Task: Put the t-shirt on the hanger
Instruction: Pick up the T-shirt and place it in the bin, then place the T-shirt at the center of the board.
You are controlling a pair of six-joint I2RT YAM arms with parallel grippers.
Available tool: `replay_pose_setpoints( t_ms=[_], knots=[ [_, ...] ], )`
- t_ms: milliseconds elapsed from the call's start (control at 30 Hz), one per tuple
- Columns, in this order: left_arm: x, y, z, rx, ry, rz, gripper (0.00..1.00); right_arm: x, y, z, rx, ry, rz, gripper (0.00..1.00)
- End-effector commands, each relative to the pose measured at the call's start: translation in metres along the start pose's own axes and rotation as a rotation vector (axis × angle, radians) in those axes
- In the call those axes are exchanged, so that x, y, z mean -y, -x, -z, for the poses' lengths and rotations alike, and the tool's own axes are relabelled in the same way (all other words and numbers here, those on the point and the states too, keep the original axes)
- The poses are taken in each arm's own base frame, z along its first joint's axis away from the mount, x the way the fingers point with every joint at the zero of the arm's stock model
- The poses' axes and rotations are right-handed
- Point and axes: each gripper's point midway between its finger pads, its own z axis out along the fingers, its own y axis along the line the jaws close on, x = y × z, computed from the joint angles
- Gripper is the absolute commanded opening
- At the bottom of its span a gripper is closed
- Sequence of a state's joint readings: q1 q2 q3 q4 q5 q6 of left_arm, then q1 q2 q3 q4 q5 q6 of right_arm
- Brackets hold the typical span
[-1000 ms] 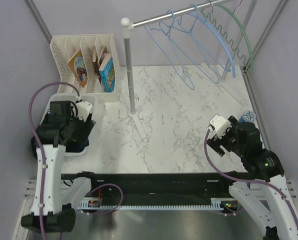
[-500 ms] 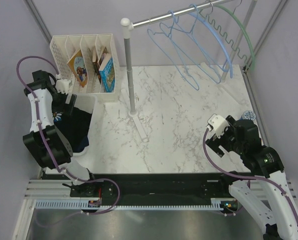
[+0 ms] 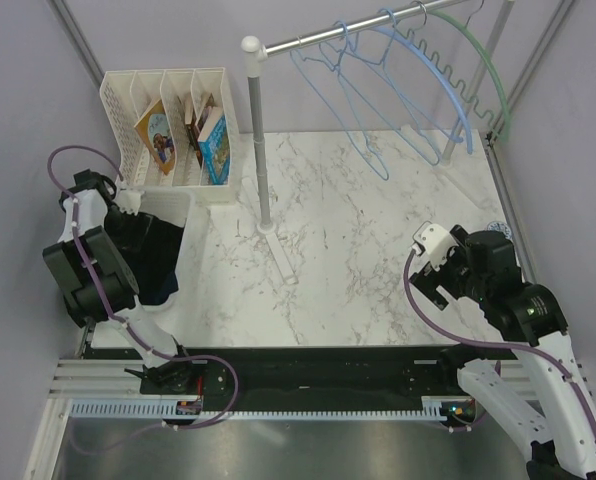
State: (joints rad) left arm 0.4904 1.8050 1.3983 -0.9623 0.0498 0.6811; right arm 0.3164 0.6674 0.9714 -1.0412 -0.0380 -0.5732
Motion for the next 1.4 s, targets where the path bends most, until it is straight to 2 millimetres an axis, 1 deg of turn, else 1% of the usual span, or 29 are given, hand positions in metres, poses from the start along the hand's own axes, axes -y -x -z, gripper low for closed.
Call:
replay_pose_setpoints(
  t_ms=[0, 67, 100, 167, 200, 267, 333, 367, 433, 467, 500, 533, 567, 600, 667, 700, 833, 867, 900, 933, 967, 1033, 1067, 1100, 1133, 1167, 1233, 1300, 1367],
  knots=[
    [-0.004, -0.006, -0.012, -0.032, 0.006, -0.039, 0.71, 0.01, 0.014, 0.008, 0.035, -0.029, 0.005, 0.98],
    [0.0, -0.004, -0.002, -0.02, -0.011, -0.04, 0.35, 0.012, 0.017, 0.009, 0.04, -0.034, 0.003, 0.98],
    [-0.002, 0.005, 0.009, 0.019, -0.003, -0.037, 0.02, 0.014, 0.018, 0.01, 0.045, -0.039, 0.005, 0.98],
    [0.002, 0.014, 0.046, 0.091, 0.004, -0.034, 0.02, 0.015, 0.02, 0.011, 0.052, -0.042, 0.004, 0.98],
    [0.001, 0.03, 0.069, 0.169, 0.014, -0.038, 0.02, 0.016, 0.023, 0.013, 0.061, -0.046, 0.003, 0.98],
    [0.005, 0.043, 0.131, 0.289, 0.065, -0.062, 0.02, 0.015, 0.026, 0.014, 0.073, -0.039, -0.006, 0.98],
    [0.014, 0.051, 0.173, 0.38, 0.088, -0.087, 0.02, 0.014, 0.028, 0.015, 0.082, -0.033, -0.008, 0.98],
    [0.019, 0.054, 0.214, 0.451, 0.123, -0.103, 0.02, 0.014, 0.03, 0.015, 0.088, -0.03, -0.011, 0.98],
    [0.033, 0.061, 0.252, 0.546, 0.123, -0.126, 0.02, 0.014, 0.031, 0.014, 0.091, -0.028, -0.014, 0.98],
    [0.04, 0.065, 0.286, 0.624, 0.145, -0.157, 0.02, 0.014, 0.033, 0.015, 0.097, -0.029, -0.016, 0.98],
    [0.06, 0.062, 0.298, 0.649, 0.091, -0.188, 0.02, 0.014, 0.033, 0.016, 0.1, -0.031, -0.019, 0.98],
    [0.07, 0.062, 0.312, 0.684, 0.083, -0.208, 0.02, 0.015, 0.036, 0.016, 0.11, -0.032, -0.02, 0.98],
    [0.081, 0.063, 0.338, 0.754, 0.096, -0.247, 0.02, 0.016, 0.039, 0.019, 0.122, -0.034, -0.024, 0.98],
    [0.108, 0.061, 0.354, 0.81, 0.047, -0.31, 0.02, 0.016, 0.041, 0.02, 0.129, -0.032, -0.034, 0.98],
    [0.132, 0.06, 0.385, 0.916, 0.056, -0.37, 0.02, 0.018, 0.048, 0.023, 0.149, -0.034, -0.048, 0.98],
    [0.159, 0.054, 0.408, 1.01, 0.015, -0.441, 0.02, 0.016, 0.051, 0.022, 0.161, -0.019, -0.061, 0.98],
    [0.207, 0.045, 0.481, 1.318, -0.056, -0.553, 0.02, 0.012, 0.062, 0.026, 0.208, 0.012, -0.088, 0.98],
    [0.227, 0.041, 0.49, 1.37, -0.166, -0.588, 0.02, 0.011, 0.064, 0.027, 0.221, 0.016, -0.093, 0.98],
    [0.241, 0.031, 0.504, 1.425, -0.195, -0.63, 0.02, 0.009, 0.068, 0.028, 0.245, 0.029, -0.093, 0.98],
    [0.248, 0.032, 0.525, 1.511, -0.198, -0.696, 0.02, 0.007, 0.07, 0.029, 0.255, 0.037, -0.103, 0.98],
    [0.266, 0.025, 0.529, 1.518, -0.348, -0.703, 0.02, 0.006, 0.072, 0.029, 0.262, 0.043, -0.108, 0.98],
    [0.282, 0.016, 0.545, 1.558, -0.454, -0.764, 0.02, 0.005, 0.075, 0.029, 0.27, 0.052, -0.13, 0.98],
    [0.29, 0.013, 0.554, 1.563, -0.565, -0.796, 0.02, 0.006, 0.077, 0.03, 0.276, 0.053, -0.137, 0.98],
    [0.294, 0.012, 0.557, 1.554, -0.627, -0.782, 0.02, 0.005, 0.078, 0.029, 0.276, 0.06, -0.143, 0.98],
    [0.292, 0.019, 0.542, 1.511, -0.715, -0.721, 0.02, 0.003, 0.08, 0.029, 0.284, 0.077, -0.145, 0.98],
    [0.296, 0.016, 0.56, 1.555, -0.743, -0.756, 0.02, 0.002, 0.083, 0.031, 0.294, 0.084, -0.162, 0.98],
    [0.293, 0.032, 0.55, 1.528, -0.817, -0.702, 0.02, -0.003, 0.092, 0.036, 0.33, 0.123, -0.169, 0.98],
    [0.3, 0.04, 0.546, 1.508, -0.899, -0.684, 0.02, -0.007, 0.097, 0.037, 0.352, 0.155, -0.183, 0.98],
    [0.308, 0.056, 0.532, 1.485, -0.952, -0.646, 0.02, -0.01, 0.102, 0.039, 0.378, 0.175, -0.197, 0.98]
  ],
)
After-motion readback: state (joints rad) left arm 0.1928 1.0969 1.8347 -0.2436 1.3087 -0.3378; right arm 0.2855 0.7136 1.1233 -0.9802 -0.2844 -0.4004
